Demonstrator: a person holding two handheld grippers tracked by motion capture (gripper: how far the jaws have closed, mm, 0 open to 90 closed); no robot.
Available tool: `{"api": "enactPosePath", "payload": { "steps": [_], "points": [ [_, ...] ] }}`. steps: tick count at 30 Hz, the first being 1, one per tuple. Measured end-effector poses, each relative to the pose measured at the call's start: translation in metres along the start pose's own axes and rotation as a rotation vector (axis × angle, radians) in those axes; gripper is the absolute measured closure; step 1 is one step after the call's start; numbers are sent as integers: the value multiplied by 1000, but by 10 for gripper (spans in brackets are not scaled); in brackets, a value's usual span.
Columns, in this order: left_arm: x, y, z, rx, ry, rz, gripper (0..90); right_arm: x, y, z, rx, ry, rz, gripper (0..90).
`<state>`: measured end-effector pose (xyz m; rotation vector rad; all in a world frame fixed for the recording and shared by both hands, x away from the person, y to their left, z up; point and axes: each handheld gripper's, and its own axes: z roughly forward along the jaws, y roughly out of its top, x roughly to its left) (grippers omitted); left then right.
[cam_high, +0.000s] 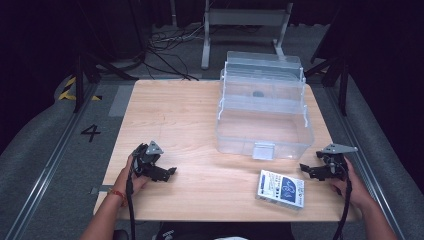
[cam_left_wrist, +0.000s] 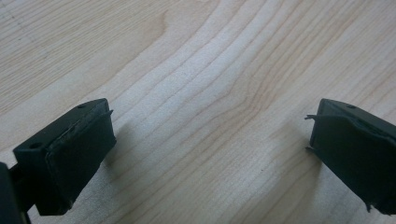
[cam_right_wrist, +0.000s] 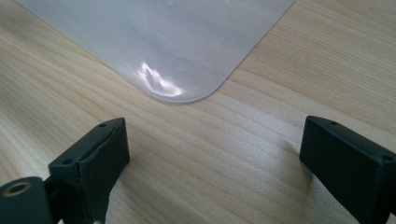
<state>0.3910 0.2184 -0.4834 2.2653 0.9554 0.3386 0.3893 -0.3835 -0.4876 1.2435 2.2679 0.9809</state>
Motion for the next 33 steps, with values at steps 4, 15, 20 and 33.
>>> {"api": "enactPosePath", "payload": {
  "steps": [4,15,20,33],
  "points": [
    [0,-1,-2,5,-16,22,6,0,0,-1,9,5,-6,87],
    [-3,-2,-8,20,-33,40,85,2,4,-17,40,-3,-65,170],
    [-7,2,-12,33,-36,84,165,9,10,-35,6,81,-110,178],
    [-38,39,-27,-47,-71,185,172,57,26,-45,20,226,-251,177]
  ]
}}
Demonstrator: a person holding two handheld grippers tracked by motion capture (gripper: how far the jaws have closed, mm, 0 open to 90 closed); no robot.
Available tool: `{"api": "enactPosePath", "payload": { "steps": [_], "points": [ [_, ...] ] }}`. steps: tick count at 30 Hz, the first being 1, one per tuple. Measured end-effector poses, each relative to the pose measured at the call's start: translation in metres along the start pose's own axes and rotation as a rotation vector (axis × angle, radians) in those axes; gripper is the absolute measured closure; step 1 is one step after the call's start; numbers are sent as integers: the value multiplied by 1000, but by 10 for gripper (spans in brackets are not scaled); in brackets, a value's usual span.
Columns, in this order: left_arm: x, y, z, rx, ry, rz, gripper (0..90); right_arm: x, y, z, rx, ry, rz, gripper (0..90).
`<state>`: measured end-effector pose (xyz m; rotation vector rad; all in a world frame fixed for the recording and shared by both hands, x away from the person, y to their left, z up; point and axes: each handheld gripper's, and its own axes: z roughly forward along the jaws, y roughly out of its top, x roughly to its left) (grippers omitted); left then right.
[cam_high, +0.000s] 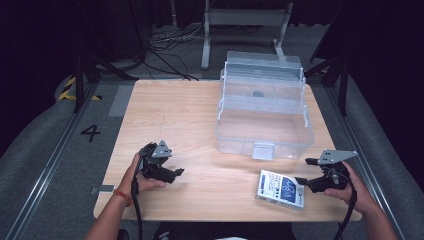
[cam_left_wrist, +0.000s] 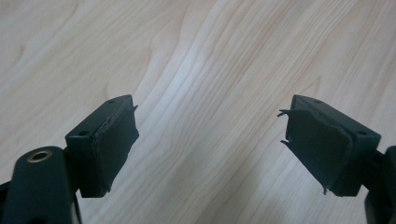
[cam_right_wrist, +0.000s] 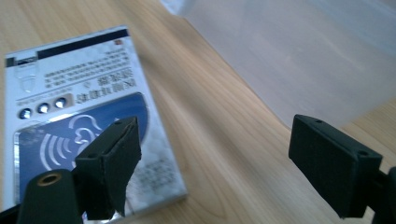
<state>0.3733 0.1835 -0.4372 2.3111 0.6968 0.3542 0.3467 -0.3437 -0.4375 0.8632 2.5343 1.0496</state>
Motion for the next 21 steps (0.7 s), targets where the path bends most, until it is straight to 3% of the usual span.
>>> {"api": "enactPosePath", "payload": {
  "steps": [3,7,8,9,10,13,21],
  "points": [
    [-5,12,-1,-15,-19,25,169,7,4,5,24,14,-19,177],
    [-19,41,-2,-53,-32,102,167,23,12,16,66,73,-69,176],
    [-19,41,-2,-53,-32,102,166,25,13,18,70,81,-70,167],
    [-24,52,-2,-67,-43,118,164,27,14,19,73,92,-75,163],
    [-24,52,-2,-67,-43,118,165,27,14,19,73,92,-75,163],
    [-33,73,-3,-103,-52,160,166,34,18,23,79,119,-90,163],
    [-42,102,7,-98,-86,214,165,43,25,28,116,166,-109,160]
  ]
}}
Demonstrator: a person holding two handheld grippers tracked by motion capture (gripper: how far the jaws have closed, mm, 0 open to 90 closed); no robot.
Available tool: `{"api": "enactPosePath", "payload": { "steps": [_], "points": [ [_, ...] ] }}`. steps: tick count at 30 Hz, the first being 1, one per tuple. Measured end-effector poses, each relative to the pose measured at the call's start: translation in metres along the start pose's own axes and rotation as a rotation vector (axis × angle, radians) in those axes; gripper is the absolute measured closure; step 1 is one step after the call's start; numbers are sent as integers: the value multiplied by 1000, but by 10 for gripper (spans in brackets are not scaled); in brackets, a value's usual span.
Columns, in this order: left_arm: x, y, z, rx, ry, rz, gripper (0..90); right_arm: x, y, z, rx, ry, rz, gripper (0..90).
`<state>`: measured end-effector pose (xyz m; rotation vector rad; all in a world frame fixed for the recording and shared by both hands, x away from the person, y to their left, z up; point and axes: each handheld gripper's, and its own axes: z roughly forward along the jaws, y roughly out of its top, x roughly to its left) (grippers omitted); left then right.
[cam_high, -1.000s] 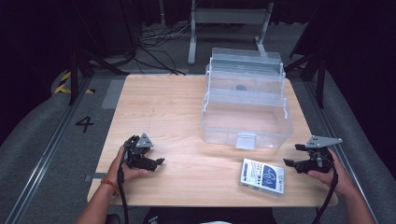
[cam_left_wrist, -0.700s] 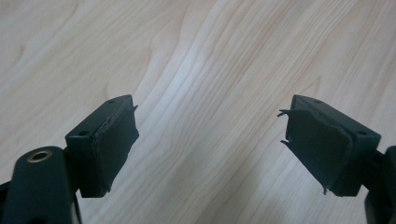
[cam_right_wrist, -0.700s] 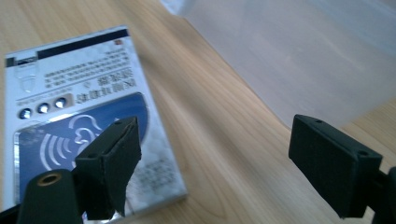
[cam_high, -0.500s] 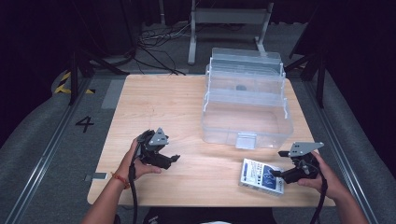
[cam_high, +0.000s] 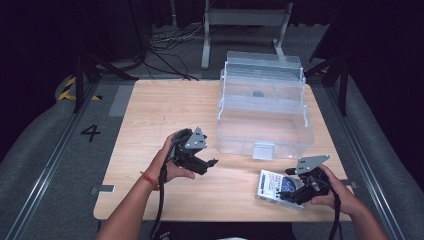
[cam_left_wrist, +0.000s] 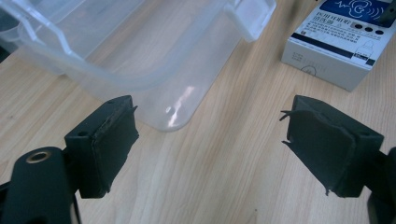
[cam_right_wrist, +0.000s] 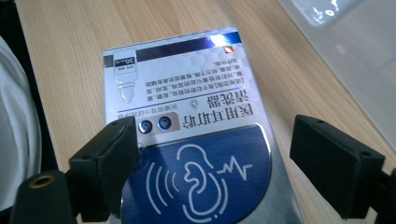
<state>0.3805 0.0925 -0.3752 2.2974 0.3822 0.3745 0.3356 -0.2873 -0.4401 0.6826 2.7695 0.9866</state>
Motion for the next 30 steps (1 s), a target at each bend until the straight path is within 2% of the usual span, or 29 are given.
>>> {"api": "enactPosePath", "payload": {
  "steps": [3,7,12,16,18,20,22,24,26,30],
  "points": [
    [-2,12,7,16,-13,17,164,2,4,2,15,15,-2,156],
    [-3,25,14,15,-33,41,163,4,9,4,43,5,-18,151],
    [-3,41,27,51,-54,75,163,6,15,6,77,7,-27,133],
    [-1,48,39,75,-74,84,164,7,21,7,124,0,-49,133],
    [1,52,45,95,-78,89,164,10,24,7,148,4,-66,104],
    [2,53,50,107,-90,79,164,13,26,8,174,22,-102,92],
    [4,55,53,120,-94,89,166,18,28,11,210,-8,-140,76],
    [5,57,57,126,-93,93,169,20,30,14,236,-5,-157,34],
    [6,58,62,142,-104,95,168,21,32,15,252,-6,-165,28],
    [7,59,73,169,-123,97,170,19,35,15,274,-26,-166,79]
  ]
}}
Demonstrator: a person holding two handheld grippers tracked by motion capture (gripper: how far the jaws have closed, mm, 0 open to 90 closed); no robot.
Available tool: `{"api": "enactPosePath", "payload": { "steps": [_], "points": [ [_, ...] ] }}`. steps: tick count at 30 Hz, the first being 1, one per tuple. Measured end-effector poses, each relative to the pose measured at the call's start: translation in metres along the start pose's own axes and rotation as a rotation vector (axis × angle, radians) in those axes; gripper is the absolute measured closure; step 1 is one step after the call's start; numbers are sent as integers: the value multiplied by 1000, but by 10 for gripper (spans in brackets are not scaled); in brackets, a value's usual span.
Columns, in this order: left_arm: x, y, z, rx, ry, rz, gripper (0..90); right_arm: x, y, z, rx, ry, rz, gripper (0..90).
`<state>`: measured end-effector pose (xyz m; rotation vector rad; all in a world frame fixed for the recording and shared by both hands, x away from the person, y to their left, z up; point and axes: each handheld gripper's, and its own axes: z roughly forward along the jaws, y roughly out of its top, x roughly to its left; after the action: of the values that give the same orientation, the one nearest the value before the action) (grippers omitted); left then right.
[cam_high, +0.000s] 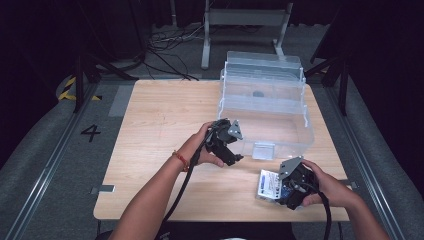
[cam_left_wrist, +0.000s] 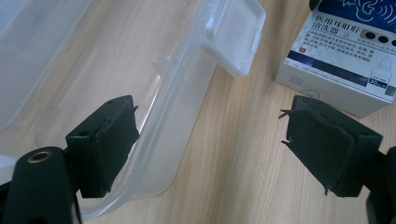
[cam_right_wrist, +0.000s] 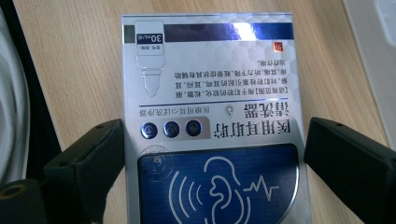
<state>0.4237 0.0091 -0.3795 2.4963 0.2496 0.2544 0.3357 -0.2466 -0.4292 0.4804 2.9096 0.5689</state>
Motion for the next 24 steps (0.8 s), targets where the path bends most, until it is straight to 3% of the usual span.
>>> {"api": "enactPosePath", "payload": {
  "steps": [6,9,11,24],
  "points": [
    [4,2,13,47,1,22,217,0,3,2,23,-8,-1,49],
    [7,2,17,64,5,29,269,-3,4,10,65,14,10,38],
    [9,1,19,66,7,33,308,-3,2,12,61,25,4,37],
    [27,-9,19,40,41,56,749,-6,-5,16,33,39,-3,42]
  ]
}}
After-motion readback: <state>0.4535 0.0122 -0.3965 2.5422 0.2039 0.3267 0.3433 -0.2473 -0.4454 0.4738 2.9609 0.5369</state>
